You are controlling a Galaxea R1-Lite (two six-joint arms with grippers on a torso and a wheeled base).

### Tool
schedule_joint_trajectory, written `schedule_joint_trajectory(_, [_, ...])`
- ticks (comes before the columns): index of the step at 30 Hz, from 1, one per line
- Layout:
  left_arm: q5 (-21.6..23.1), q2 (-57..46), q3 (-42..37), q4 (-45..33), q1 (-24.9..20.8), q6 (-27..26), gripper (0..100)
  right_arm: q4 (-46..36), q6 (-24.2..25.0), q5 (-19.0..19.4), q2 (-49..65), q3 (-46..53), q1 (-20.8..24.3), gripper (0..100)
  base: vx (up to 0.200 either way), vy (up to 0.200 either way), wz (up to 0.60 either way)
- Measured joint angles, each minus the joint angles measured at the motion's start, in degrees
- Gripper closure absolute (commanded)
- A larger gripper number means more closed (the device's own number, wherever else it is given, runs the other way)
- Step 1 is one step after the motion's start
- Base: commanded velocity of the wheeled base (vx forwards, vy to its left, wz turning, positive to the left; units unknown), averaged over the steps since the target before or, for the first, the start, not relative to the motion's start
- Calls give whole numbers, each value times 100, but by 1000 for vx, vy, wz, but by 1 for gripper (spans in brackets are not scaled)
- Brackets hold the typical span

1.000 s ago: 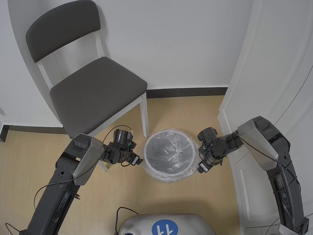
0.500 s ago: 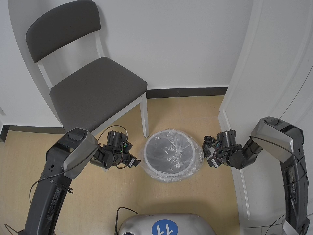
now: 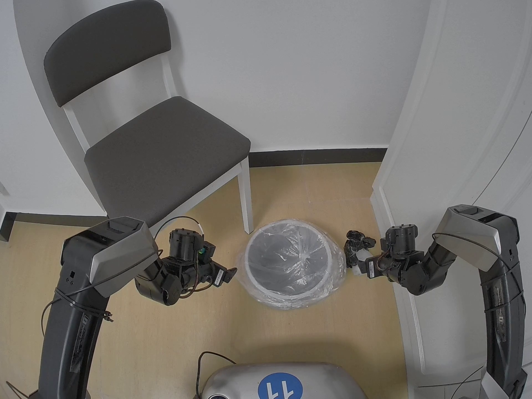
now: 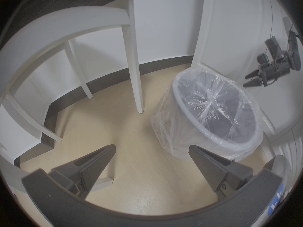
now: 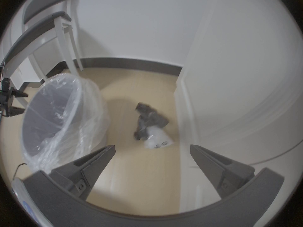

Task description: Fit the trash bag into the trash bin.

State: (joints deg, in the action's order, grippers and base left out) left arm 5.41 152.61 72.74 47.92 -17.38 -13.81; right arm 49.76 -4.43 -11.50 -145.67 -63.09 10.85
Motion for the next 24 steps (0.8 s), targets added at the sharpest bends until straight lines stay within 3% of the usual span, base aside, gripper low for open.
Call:
schedule_joint_trajectory(7, [-85,-90,-171,132,-20,79,0,-57,213,758,-63,-96,55,0,0,0,0])
schedule_joint_trajectory(10, [-88,-107,-179,127,-22,84,0,-4,101,1376,-111,-179,56,0,0,0,0])
schedule_joint_trajectory(12, [-85,-112,-182,123,-24,90,0,13,-93,1573,-172,-319,48,0,0,0,0])
schedule_joint_trajectory(16, [-82,-118,-183,115,-24,98,0,-233,-406,1649,-323,-692,26,0,0,0,0])
schedule_joint_trajectory(24, [-77,-121,-185,127,-20,98,0,-1653,-628,1699,-550,-1685,1,0,0,0,0])
